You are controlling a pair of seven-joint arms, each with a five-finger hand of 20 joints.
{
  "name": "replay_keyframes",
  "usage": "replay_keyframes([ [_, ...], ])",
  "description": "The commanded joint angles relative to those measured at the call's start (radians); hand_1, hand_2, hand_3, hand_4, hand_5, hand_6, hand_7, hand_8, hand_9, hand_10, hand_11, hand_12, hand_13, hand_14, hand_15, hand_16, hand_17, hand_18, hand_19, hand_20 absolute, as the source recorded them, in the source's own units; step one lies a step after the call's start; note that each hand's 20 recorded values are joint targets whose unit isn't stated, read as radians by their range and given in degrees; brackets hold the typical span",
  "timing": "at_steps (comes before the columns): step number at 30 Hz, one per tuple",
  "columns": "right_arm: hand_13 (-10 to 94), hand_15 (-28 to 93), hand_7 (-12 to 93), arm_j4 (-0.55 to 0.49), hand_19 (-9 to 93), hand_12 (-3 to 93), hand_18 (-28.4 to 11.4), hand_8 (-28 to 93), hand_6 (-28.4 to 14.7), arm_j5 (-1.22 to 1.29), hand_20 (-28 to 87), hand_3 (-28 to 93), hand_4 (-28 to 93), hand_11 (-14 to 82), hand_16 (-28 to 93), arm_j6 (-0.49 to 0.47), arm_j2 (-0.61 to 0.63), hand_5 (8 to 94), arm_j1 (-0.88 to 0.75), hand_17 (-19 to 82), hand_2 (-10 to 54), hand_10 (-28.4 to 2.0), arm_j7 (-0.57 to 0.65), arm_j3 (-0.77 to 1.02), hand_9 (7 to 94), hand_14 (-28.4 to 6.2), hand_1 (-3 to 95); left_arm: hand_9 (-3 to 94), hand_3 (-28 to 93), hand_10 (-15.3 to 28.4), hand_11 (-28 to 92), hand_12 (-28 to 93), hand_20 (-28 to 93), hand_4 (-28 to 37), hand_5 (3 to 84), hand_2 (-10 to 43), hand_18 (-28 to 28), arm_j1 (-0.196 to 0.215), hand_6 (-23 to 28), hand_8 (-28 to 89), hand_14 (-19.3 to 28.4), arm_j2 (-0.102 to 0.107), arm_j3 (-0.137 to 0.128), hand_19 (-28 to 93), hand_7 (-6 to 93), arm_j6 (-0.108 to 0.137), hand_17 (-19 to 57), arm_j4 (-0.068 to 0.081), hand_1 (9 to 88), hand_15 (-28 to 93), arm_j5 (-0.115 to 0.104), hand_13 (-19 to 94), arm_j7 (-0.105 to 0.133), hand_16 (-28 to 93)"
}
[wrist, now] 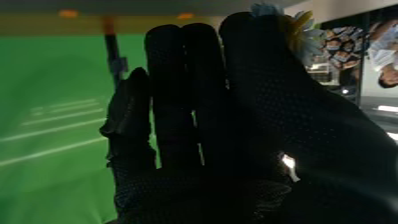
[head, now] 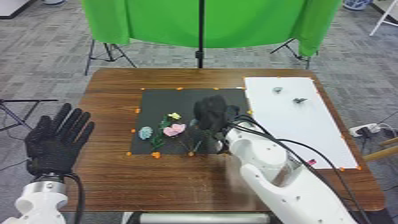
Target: Arrange flowers
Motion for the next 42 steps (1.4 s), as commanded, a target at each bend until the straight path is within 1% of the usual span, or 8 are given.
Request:
replay_keyframes([
  [1,55,42,32,0.022,79,21.0,-20.5,2,-0.1,-0.028,46,69,-28,14.4,34,-0.004,-0.023,77.4,-0.02,26,-9.5,-12.8,0.008,-0.014,70.6,-10.2,59.7,38.1,80,13.7,17,10,14,-28.3,43.9,8.4,13.1,0.01,8.1,-9,12.4,-0.002,-0.002,33,9.9,0.006,-4.9,0.005,27.9,19,-0.005,32,-0.013,-2],
  [5,55,43,27,0.027,80,17.2,-20.9,-1,-0.7,-0.034,45,69,-28,17.1,32,-0.008,-0.033,72.3,-0.022,26,-9.5,-13.5,0.008,-0.013,68.3,-10.5,59.0,38.1,80,13.7,17,10,14,-28.3,43.9,8.5,13.1,0.01,8.1,-9,12.5,-0.003,0.001,33,10.0,0.004,-4.9,0.005,27.9,19,-0.015,32,-0.013,-2],
  [8,54,44,24,0.035,80,17.0,-21.1,-2,-0.7,-0.045,45,72,-28,17.0,31,-0.023,-0.039,70.4,-0.025,26,-9.5,-13.6,0.0,-0.002,67.5,-10.9,57.2,38.2,79,13.7,17,10,14,-28.3,44.0,8.6,13.1,0.012,8.1,-9,12.6,0.001,-0.002,33,10.0,-0.016,-4.9,0.0,28.0,19,-0.087,32,-0.003,-2],
  [12,53,44,19,0.044,79,16.4,-20.8,-6,-0.1,-0.052,45,78,-28,15.9,29,-0.032,-0.046,68.0,-0.03,25,-9.5,-13.4,-0.011,0.025,65.2,-11.1,53.8,38.5,79,13.8,17,10,14,-28.3,44.1,8.8,13.1,0.01,8.1,-9,12.6,0.004,-0.007,33,10.1,-0.022,-4.9,-0.003,28.1,19,-0.091,32,-0.003,-2],
  [20,52,47,16,0.019,78,15.3,-21.1,-12,-1.2,-0.029,44,82,-28,13.6,21,-0.057,-0.042,65.1,-0.034,24,-9.5,-13.5,0.015,0.068,61.9,-12.2,50.7,38.7,79,13.8,17,10,14,-28.3,44.2,8.8,13.1,0.006,8.1,-9,12.5,0.001,-0.005,33,10.1,-0.022,-4.9,-0.004,28.0,19,-0.087,32,-0.002,-2],
  [26,48,41,15,0.01,76,15.1,-21.2,-12,-2.1,0.02,42,82,-28,10.9,18,-0.027,-0.001,59.8,-0.033,23,-9.5,-15.0,0.135,0.233,55.9,-13.3,46.5,38.7,80,13.8,17,10,14,-28.3,44.2,8.5,13.2,0.001,8.1,-9,12.5,-0.005,-0.002,33,10.0,-0.014,-4.9,-0.004,28.1,19,-0.062,32,0.003,-2],
  [37,29,19,13,0.267,62,12.9,-19.9,-11,-4.5,0.078,26,84,-28,6.4,17,-0.115,0.085,47.6,0.074,13,-9.5,-17.6,0.377,0.445,38.8,-18.4,44.3,38.7,79,13.8,17,10,14,-28.3,44.1,8.6,13.2,0.023,8.1,-9,12.5,-0.01,0.003,33,10.0,-0.013,-4.9,-0.004,28.2,19,-0.049,32,0.014,-2],
  [42,30,15,14,0.355,60,11.8,-18.6,-12,-3.3,0.095,22,84,-28,7.2,16,-0.083,0.067,47.1,0.107,14,-9.5,-13.5,0.367,0.443,38.5,-16.7,46.2,38.7,79,13.8,17,10,14,-28.3,44.0,8.5,13.2,0.01,8.1,-9,12.5,-0.003,0.012,33,10.0,-0.006,-4.9,0.0,28.1,19,-0.042,32,0.016,-2],
])
